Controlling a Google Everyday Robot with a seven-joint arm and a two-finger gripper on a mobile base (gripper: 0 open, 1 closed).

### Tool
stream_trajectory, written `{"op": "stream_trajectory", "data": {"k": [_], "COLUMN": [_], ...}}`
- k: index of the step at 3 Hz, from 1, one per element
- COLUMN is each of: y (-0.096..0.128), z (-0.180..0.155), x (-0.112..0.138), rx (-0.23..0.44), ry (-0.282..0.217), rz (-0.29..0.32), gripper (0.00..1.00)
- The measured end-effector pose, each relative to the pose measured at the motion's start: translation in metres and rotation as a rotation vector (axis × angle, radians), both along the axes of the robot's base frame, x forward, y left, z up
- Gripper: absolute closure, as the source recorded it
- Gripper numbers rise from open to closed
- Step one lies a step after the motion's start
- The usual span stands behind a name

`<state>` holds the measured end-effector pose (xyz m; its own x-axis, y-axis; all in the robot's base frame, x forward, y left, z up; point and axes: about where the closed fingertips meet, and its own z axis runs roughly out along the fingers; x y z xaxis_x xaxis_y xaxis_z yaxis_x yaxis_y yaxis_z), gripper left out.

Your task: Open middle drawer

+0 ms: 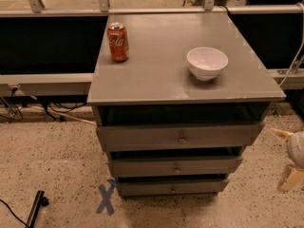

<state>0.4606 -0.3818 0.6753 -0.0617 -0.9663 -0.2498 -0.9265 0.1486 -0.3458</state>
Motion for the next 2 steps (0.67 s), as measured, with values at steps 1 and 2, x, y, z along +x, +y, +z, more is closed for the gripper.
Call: {"op": "stream_trajectory", "data": {"k": [1,2], "y": [-0.0314,-0.0336], "z": [-0.0361,-0.0407], "x": [0.0006,0.0005], "rx": [-0.067,-0.087], "ry": [0.092,0.09], "rz": [0.184,0.277], "gripper": [0.0,0.0]}}
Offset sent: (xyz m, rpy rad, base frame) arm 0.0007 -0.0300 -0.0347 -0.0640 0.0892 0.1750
